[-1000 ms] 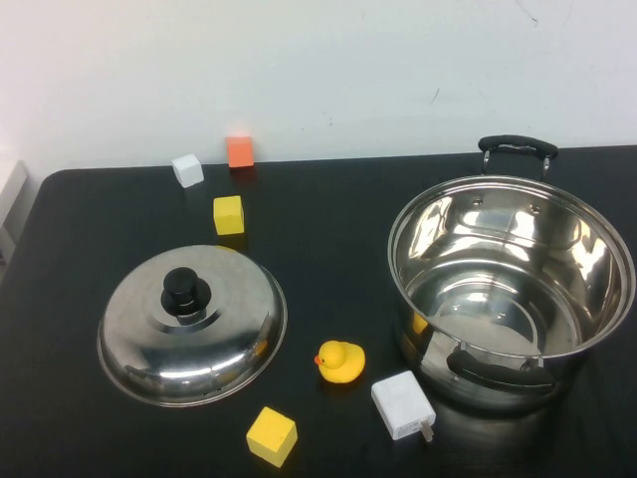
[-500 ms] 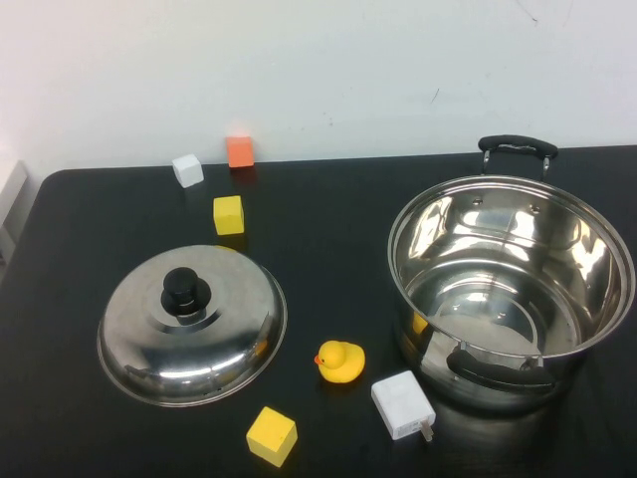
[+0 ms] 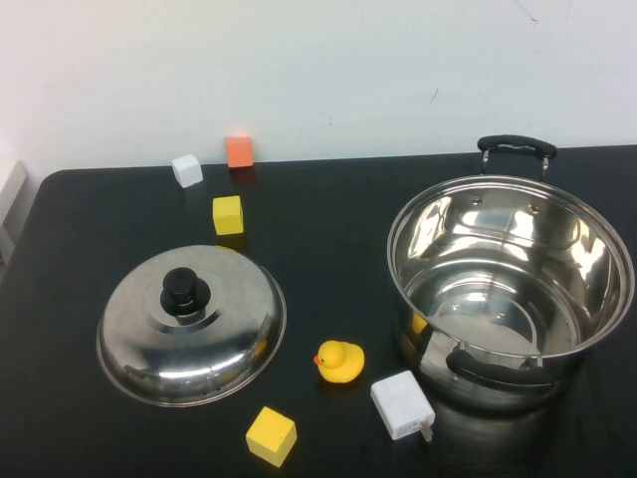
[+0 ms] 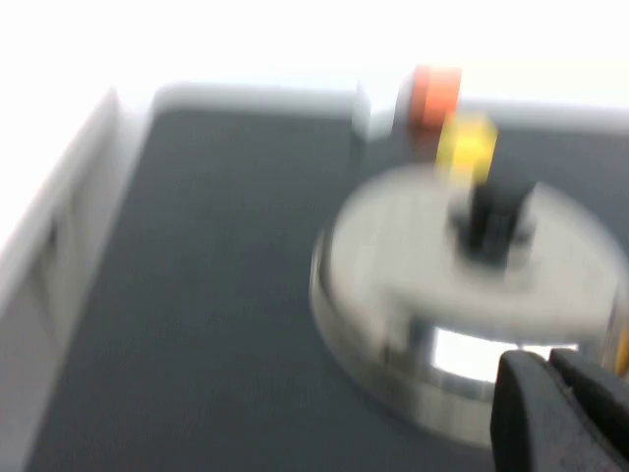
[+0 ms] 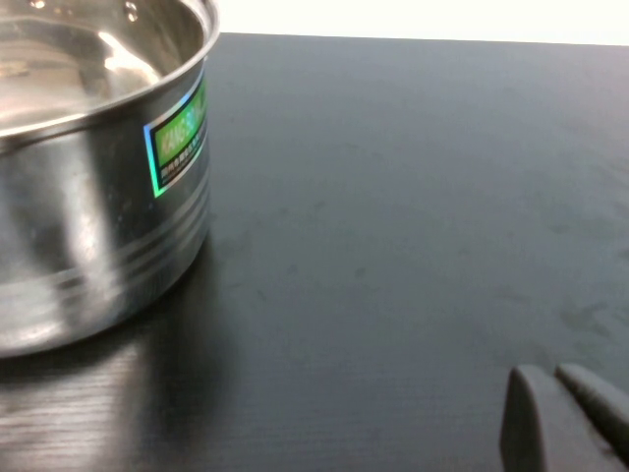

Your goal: Cover the pot

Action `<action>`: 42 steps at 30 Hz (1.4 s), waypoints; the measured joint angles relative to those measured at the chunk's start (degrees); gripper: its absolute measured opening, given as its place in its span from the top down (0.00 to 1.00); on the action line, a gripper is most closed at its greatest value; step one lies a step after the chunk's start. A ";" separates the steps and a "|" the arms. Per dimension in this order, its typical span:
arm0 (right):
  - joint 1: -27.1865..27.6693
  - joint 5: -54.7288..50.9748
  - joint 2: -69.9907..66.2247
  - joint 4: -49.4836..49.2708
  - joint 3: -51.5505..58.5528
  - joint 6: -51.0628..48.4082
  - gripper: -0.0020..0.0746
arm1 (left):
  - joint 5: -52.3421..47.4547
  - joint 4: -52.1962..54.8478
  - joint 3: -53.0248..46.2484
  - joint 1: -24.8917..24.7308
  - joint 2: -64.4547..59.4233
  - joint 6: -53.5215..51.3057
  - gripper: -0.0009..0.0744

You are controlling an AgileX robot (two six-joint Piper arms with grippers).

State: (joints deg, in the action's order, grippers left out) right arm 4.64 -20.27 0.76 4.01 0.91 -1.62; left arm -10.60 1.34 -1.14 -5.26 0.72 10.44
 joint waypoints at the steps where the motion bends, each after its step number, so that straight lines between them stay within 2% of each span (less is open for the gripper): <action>1: 0.00 0.00 0.00 0.00 0.00 0.00 0.98 | 3.41 0.08 0.00 0.00 0.00 0.00 0.99; 6: 0.00 0.00 0.00 0.00 0.00 0.00 0.98 | 18.28 0.21 0.00 0.00 0.00 0.00 0.99; 10: 0.00 0.00 0.00 0.00 0.00 0.00 0.98 | 25.09 0.21 0.00 0.00 0.00 0.00 0.99; 14: 0.00 0.00 0.00 0.00 0.00 0.00 0.98 | 27.56 0.34 0.00 0.00 0.00 0.00 0.99; 23: 0.00 0.00 0.00 0.00 0.00 0.00 0.98 | 34.62 -0.73 0.00 0.00 0.00 9.09 0.99; 27: 0.00 0.00 0.00 0.00 0.00 0.00 0.98 | 28.12 -5.26 4.78 0.00 -1.16 8.07 0.99; 30: 0.00 0.00 0.00 0.00 0.00 0.00 0.98 | 23.73 -5.90 12.83 0.00 -5.74 4.46 0.99; 34: 0.00 0.00 0.00 0.00 0.00 0.00 0.98 | 24.82 -5.66 20.29 0.00 -15.38 2.82 0.99; 38: 0.00 0.00 0.00 0.00 0.00 0.00 0.98 | 32.79 -4.22 23.78 0.00 -26.78 2.82 0.99; 42: 0.00 0.00 0.00 0.00 0.00 0.00 0.98 | 37.92 4.32 24.14 0.00 -39.29 3.33 0.99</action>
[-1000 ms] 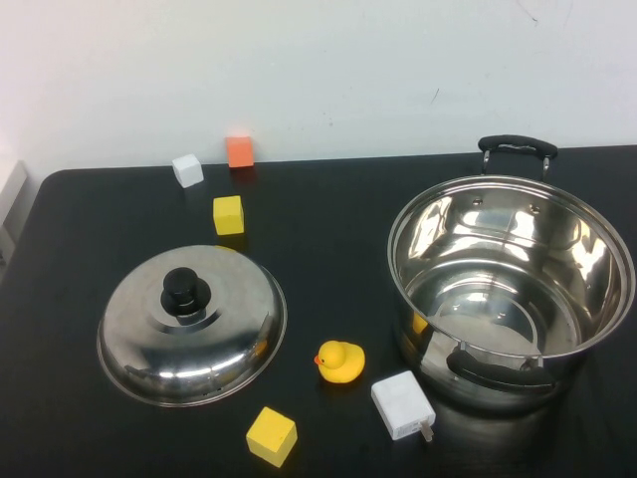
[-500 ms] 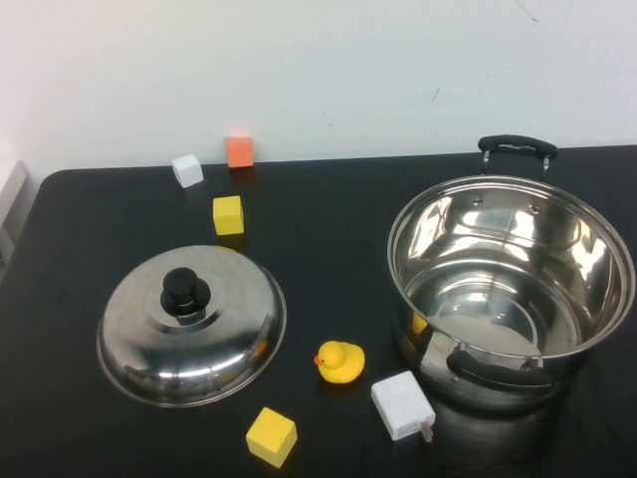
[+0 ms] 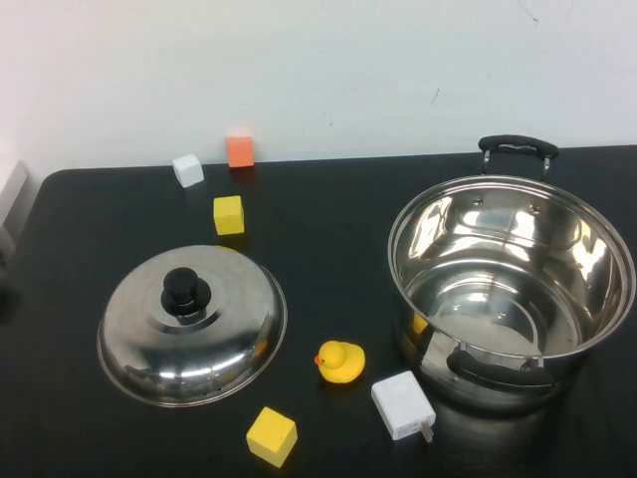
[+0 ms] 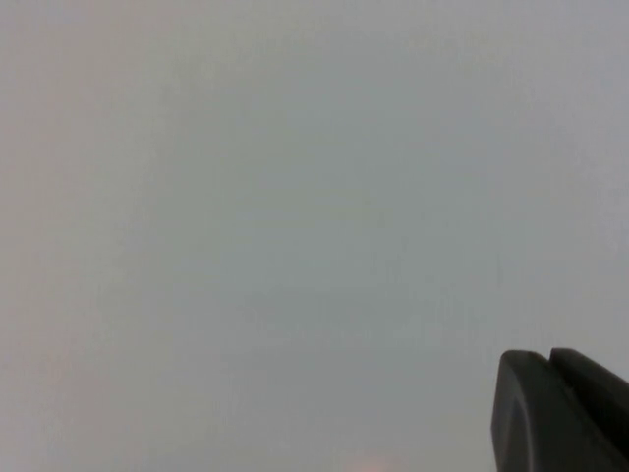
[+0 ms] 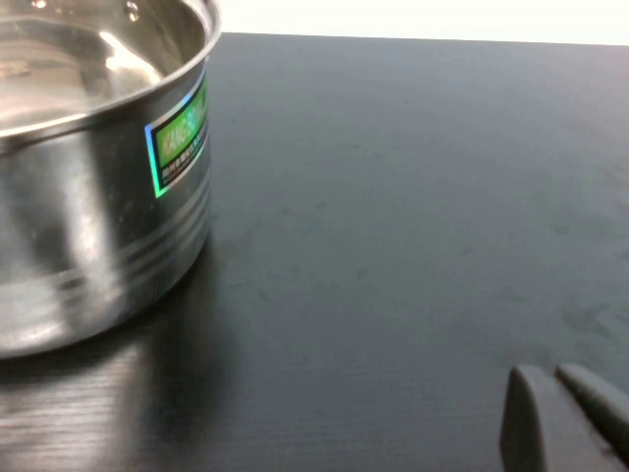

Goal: Cover the pot
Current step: Pick up the pot lid

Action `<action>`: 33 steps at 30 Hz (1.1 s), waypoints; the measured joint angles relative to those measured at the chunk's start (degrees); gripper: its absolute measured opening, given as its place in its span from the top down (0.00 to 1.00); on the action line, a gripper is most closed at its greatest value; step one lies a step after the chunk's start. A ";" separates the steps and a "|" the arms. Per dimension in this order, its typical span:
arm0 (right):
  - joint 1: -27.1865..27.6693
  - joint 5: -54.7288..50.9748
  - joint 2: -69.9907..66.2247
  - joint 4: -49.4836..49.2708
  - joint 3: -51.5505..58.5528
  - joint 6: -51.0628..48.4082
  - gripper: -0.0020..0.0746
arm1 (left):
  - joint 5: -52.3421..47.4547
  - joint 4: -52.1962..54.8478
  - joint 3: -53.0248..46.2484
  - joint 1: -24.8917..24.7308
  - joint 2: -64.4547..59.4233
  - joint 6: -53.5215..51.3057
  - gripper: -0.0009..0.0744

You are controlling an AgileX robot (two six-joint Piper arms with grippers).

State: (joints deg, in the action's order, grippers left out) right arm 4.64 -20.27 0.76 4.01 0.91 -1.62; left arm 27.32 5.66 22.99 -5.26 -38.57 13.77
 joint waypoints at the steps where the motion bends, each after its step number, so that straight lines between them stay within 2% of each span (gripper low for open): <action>1: 0.00 0.00 0.00 0.00 0.00 0.00 0.98 | 0.15 2.25 0.00 0.00 -2.47 0.66 0.99; 5: 0.00 0.00 0.00 0.00 0.00 0.00 0.98 | 1.99 12.92 0.00 0.00 -12.69 3.42 0.86; 11: 0.00 0.00 0.00 0.00 0.00 0.00 0.98 | 9.57 16.71 0.00 0.00 -25.64 6.90 0.43; 14: 0.00 0.00 0.00 0.00 0.00 0.00 0.98 | 12.65 20.14 0.00 0.00 -31.09 8.95 0.31; 20: 0.00 0.00 0.00 0.00 0.00 0.00 0.98 | 20.25 24.65 0.79 0.00 -41.20 9.21 0.26; 33: 0.00 0.00 0.00 0.00 0.00 0.00 0.98 | 20.19 21.52 9.45 0.00 -60.98 5.33 0.25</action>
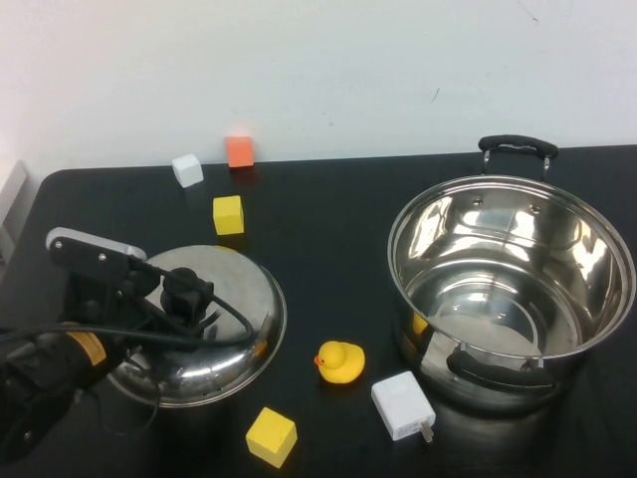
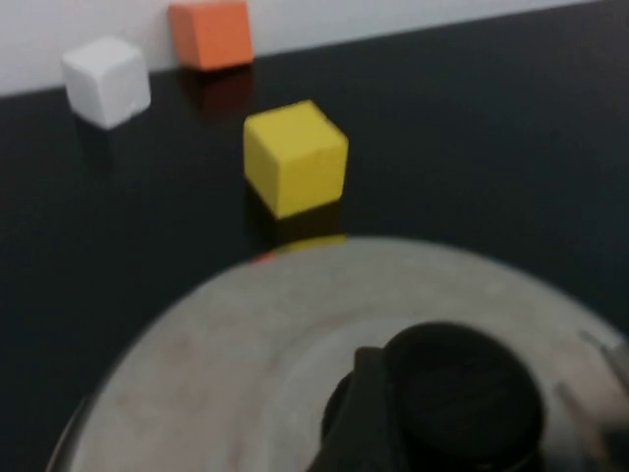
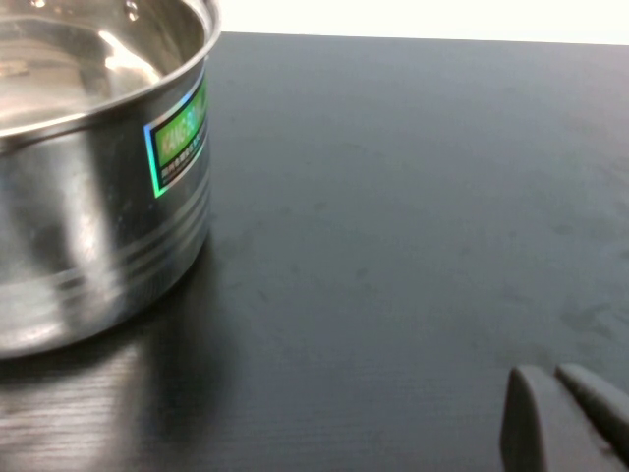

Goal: Cover the pot
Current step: Pick up the pot lid

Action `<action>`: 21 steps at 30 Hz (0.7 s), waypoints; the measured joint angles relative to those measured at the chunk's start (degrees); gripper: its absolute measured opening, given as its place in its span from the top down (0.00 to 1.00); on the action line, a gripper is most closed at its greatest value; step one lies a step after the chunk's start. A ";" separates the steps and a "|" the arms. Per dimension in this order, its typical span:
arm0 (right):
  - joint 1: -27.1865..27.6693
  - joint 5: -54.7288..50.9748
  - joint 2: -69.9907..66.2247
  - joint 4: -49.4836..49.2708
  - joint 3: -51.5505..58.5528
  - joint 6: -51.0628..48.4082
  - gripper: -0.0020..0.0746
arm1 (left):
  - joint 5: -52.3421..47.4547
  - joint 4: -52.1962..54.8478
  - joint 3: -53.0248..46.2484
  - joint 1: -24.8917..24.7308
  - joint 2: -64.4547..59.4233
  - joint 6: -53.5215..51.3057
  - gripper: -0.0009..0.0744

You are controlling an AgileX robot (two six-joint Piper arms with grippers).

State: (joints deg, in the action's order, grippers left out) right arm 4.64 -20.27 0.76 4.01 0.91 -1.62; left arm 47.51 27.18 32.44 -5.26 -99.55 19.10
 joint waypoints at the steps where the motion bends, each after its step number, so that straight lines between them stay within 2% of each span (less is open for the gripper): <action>1: 0.00 0.00 0.00 0.00 0.00 0.00 0.98 | 0.12 -0.39 0.26 0.00 -1.12 -0.64 0.25; 4: 0.00 0.00 0.00 0.00 0.00 0.00 0.98 | 1.32 -0.97 1.01 0.00 -4.37 -3.48 0.26; 7: 0.00 0.00 0.00 0.00 0.00 0.00 0.98 | 3.62 -1.37 1.85 0.00 -7.10 -5.02 0.32; 12: 0.00 0.00 0.00 0.00 0.00 0.00 0.98 | 9.41 -2.34 2.46 0.00 -10.05 -6.35 0.55; 17: 0.00 0.00 0.00 0.00 0.00 0.00 0.98 | 10.56 -2.22 2.46 0.00 -9.70 -7.58 0.55; 21: 0.00 0.00 0.00 0.00 0.00 0.00 0.98 | 10.45 -0.66 2.46 0.00 -4.30 -7.96 0.55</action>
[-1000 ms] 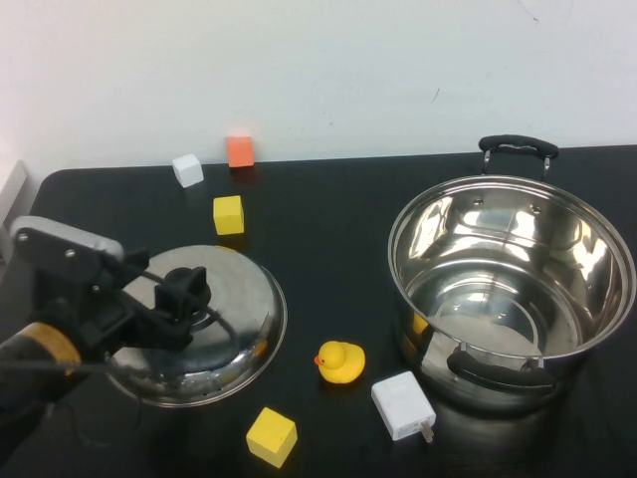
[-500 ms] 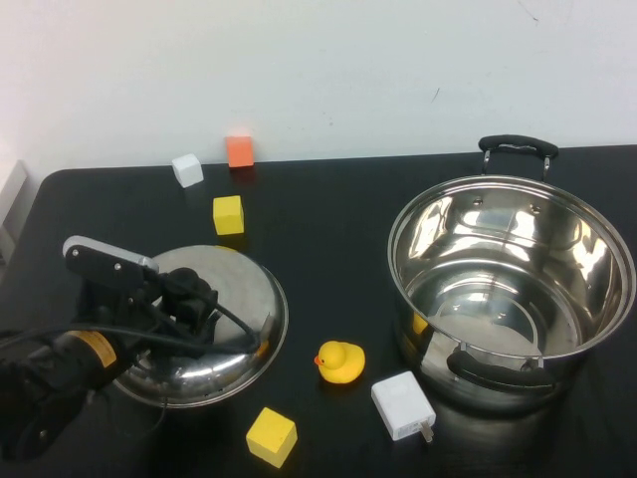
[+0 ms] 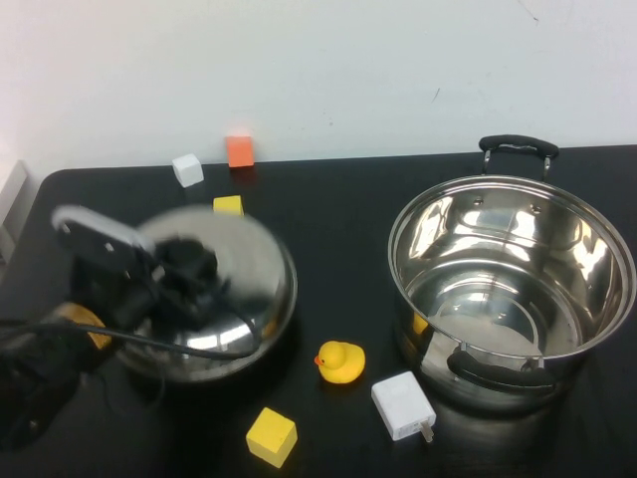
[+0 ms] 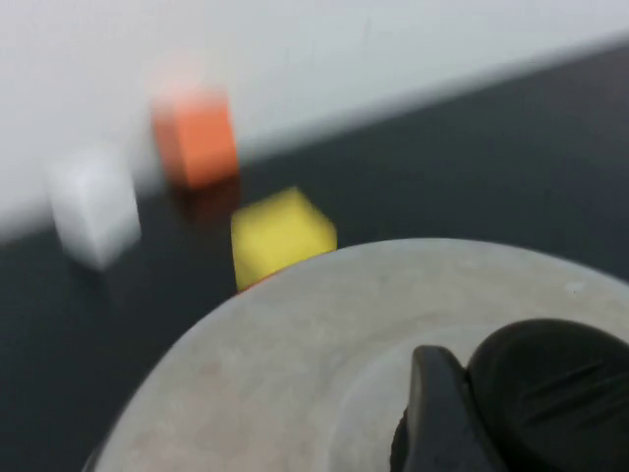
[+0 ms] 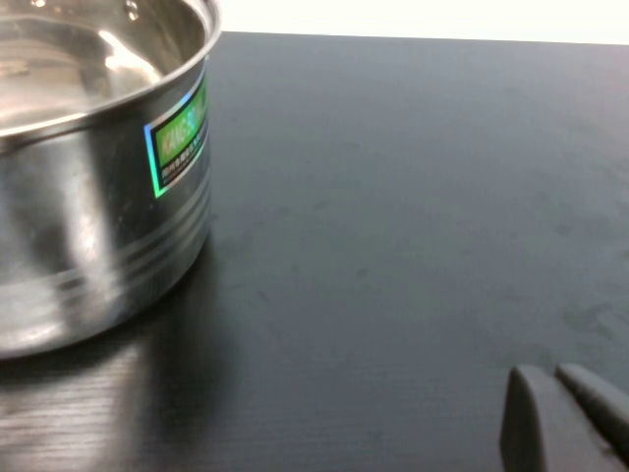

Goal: Cover the pot
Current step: Pick up the pot lid, then place the pot lid on the pot

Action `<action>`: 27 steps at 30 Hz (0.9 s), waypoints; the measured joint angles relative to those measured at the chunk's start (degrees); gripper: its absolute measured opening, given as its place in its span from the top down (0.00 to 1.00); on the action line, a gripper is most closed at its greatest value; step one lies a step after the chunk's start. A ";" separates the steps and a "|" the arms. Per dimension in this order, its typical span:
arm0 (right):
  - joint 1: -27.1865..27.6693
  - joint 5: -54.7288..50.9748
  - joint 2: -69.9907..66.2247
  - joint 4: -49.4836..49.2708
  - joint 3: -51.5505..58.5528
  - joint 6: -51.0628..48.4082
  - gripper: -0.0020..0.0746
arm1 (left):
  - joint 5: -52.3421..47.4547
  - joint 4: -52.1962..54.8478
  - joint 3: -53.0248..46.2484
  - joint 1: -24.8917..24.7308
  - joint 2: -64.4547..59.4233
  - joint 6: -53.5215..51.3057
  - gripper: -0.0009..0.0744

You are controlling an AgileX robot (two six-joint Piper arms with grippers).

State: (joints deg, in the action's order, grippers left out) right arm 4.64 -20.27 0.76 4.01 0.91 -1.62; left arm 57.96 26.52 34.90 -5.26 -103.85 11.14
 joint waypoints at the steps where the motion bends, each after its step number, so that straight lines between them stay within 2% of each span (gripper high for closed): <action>1: 0.00 0.00 0.00 0.00 0.00 0.00 0.98 | -0.11 0.14 0.00 0.00 2.39 -0.28 0.55; 7: 0.00 0.00 0.00 0.00 0.00 0.00 0.98 | -2.86 2.65 2.83 -0.72 17.77 5.54 0.55; 9: 0.00 0.00 0.00 0.00 0.00 0.00 0.98 | -5.82 4.71 5.93 -3.20 21.27 8.51 0.55; 12: 0.00 0.00 0.00 0.00 0.00 0.00 0.98 | -14.17 7.67 12.73 -10.52 24.07 12.76 0.55; 15: 0.00 0.00 0.00 0.00 0.00 0.00 0.98 | -22.79 8.62 19.65 -18.73 23.60 17.43 0.55; 20: 0.00 0.00 0.00 0.00 0.00 0.00 0.98 | -27.88 9.34 27.59 -29.35 18.50 19.72 0.55; 23: 0.00 0.00 0.00 0.00 0.00 0.00 0.98 | -28.31 9.47 30.49 -32.63 14.74 20.04 0.55; 27: 0.00 0.00 0.00 0.00 0.00 0.00 0.98 | -27.76 9.47 32.07 -34.41 9.59 20.23 0.55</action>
State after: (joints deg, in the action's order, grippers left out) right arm 4.64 -20.27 0.76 4.01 0.91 -1.62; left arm 30.20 35.99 66.97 -39.67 -94.26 31.37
